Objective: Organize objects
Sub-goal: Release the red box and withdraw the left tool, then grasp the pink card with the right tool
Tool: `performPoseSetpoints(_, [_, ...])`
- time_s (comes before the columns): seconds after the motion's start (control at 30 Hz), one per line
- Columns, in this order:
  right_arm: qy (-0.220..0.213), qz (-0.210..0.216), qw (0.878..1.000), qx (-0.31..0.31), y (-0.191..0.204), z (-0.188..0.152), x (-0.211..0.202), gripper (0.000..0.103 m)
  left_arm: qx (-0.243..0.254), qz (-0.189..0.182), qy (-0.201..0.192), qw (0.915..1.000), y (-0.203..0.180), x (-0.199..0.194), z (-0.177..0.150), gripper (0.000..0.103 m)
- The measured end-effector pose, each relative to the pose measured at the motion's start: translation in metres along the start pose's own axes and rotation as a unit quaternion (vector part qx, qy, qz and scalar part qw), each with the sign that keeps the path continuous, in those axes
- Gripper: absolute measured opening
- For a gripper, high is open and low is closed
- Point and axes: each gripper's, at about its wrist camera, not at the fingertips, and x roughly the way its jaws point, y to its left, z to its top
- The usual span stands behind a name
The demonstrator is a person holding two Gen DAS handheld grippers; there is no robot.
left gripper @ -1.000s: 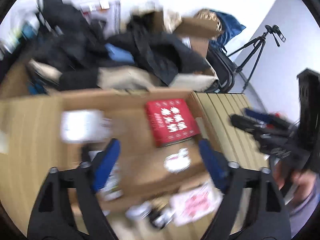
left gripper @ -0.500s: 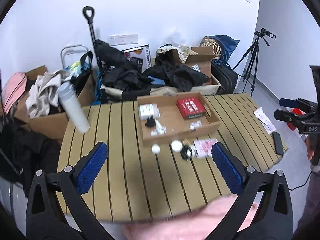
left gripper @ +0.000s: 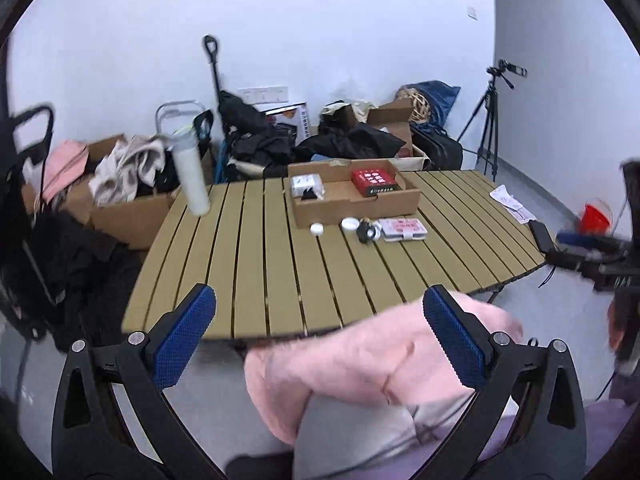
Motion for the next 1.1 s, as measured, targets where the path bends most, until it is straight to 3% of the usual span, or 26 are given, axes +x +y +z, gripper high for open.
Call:
performPoseSetpoints(0.07, [0.037,0.011,0.999,-0.009,0.003,-0.016,0.016,0.089,-0.016,0.005,0.007,0.9998,0.005,0.002,-0.012,0.103])
performPoseSetpoints(0.1, [0.052,-0.003,0.998,-0.017,0.004,-0.021,0.023,0.089,-0.020,0.009,0.021,0.9995,0.008,0.007,-0.017,0.103])
performPoseSetpoints(0.17, [0.056,-0.025,0.998,-0.014,0.001,-0.022,0.031,0.089,-0.025,0.022,0.044,0.9985,0.013,0.015,-0.020,0.103])
performPoseSetpoints(0.27, [0.048,-0.007,0.999,-0.002,-0.002,-0.020,0.035,0.089,-0.044,0.019,0.039,0.9981,0.018,0.019,-0.021,0.103])
performPoseSetpoints(0.4, [0.047,-0.025,0.999,-0.003,-0.004,-0.026,0.044,0.089,-0.050,0.008,0.057,0.9971,0.015,0.042,-0.026,0.103])
performPoseSetpoints(0.6, [0.065,-0.019,0.997,0.034,-0.032,-0.034,0.078,0.089,-0.035,-0.031,0.102,0.9937,-0.006,0.105,-0.022,0.103])
performPoseSetpoints(0.77, [0.087,-0.005,0.994,0.063,-0.062,-0.023,0.121,0.089,-0.036,-0.112,0.122,0.9855,-0.041,0.180,0.011,0.101])
performPoseSetpoints(0.87, [0.092,-0.008,0.993,0.076,-0.082,-0.006,0.150,0.086,-0.039,-0.150,0.141,0.9779,-0.066,0.238,0.031,0.089])
performPoseSetpoints(0.9, [0.093,-0.010,0.993,0.077,-0.086,-0.001,0.158,0.082,-0.043,-0.160,0.153,0.9743,-0.073,0.260,0.037,0.079])
performPoseSetpoints(0.97, [0.096,-0.012,0.992,0.085,-0.098,0.013,0.179,0.065,-0.052,-0.175,0.175,0.9674,-0.084,0.298,0.044,0.068])
performPoseSetpoints(1.03, [0.098,-0.013,0.990,0.103,-0.115,0.027,0.204,0.058,-0.067,-0.187,0.205,0.9584,-0.095,0.343,0.049,0.049])
performPoseSetpoints(1.1, [0.100,-0.006,0.987,0.126,-0.133,0.041,0.233,0.049,-0.077,-0.183,0.231,0.9525,-0.105,0.385,0.050,0.044])
